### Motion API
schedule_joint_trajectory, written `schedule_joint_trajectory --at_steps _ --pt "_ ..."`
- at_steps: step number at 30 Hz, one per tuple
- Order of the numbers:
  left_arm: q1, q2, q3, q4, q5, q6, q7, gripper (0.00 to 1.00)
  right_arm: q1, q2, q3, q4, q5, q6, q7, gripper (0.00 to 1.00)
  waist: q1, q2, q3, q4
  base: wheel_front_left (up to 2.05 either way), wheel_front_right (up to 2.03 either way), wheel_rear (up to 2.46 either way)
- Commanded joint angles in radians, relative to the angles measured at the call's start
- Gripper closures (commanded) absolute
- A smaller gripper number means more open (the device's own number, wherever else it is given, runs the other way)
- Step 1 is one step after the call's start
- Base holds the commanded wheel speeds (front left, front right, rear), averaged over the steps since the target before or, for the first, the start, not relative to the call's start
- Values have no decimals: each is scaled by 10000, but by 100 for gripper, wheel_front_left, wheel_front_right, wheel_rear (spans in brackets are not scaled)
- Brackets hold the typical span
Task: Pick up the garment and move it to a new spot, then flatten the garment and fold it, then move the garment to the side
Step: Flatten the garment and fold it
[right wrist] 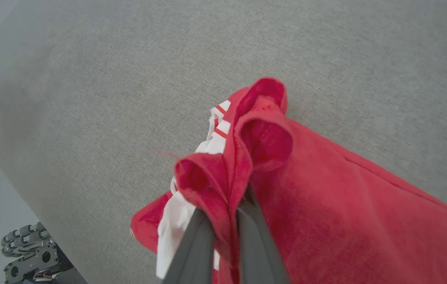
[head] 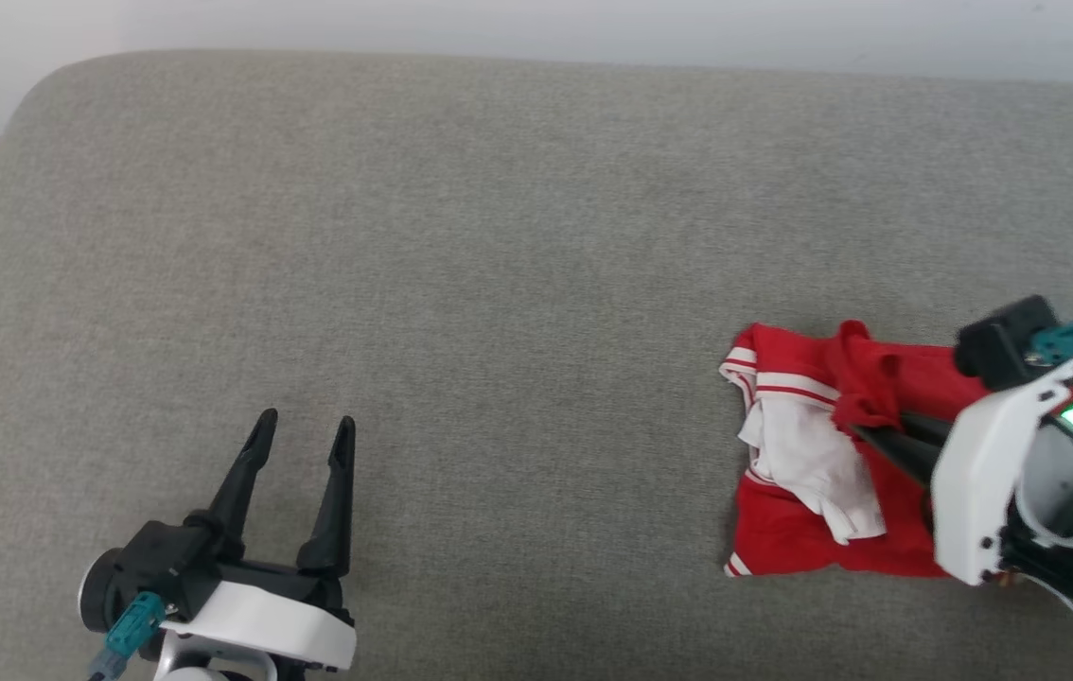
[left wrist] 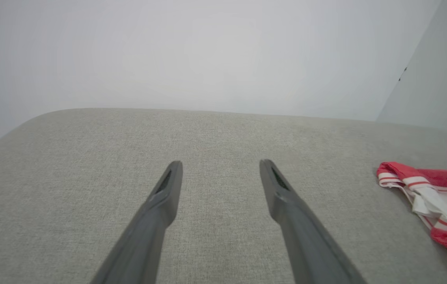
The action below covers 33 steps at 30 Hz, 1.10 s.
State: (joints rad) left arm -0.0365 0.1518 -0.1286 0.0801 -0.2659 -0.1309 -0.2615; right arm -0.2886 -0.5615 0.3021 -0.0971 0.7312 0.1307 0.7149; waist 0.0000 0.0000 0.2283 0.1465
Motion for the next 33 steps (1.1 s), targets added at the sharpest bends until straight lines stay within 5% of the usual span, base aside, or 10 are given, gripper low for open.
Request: schedule_joint_trajectory --at_steps 1,15,17,19,33 --pt "-115 -47 -22 31 -147 11 -47 0 -154 78 106 30 -92 0 40 100 0 0 54 96 0 0 0" --pt "-381 -285 -356 394 -474 11 -47 0 -878 716 1392 2362 -36 0 -532 100 0 0 224 840 0 0 0" --pt "-363 -247 -330 410 -497 11 -47 0 -912 846 1492 2631 62 0 -852 70 0 0 152 821 0 0 0" --pt "-269 -187 -250 410 -517 11 -47 0 -1017 899 1590 2756 102 0 -1161 0 0 0 60 746 0 0 0" --pt "183 230 -342 661 -756 10 -47 0 -1061 354 1484 2728 774 0 -3068 0 0 0 -755 -399 0 0 0"
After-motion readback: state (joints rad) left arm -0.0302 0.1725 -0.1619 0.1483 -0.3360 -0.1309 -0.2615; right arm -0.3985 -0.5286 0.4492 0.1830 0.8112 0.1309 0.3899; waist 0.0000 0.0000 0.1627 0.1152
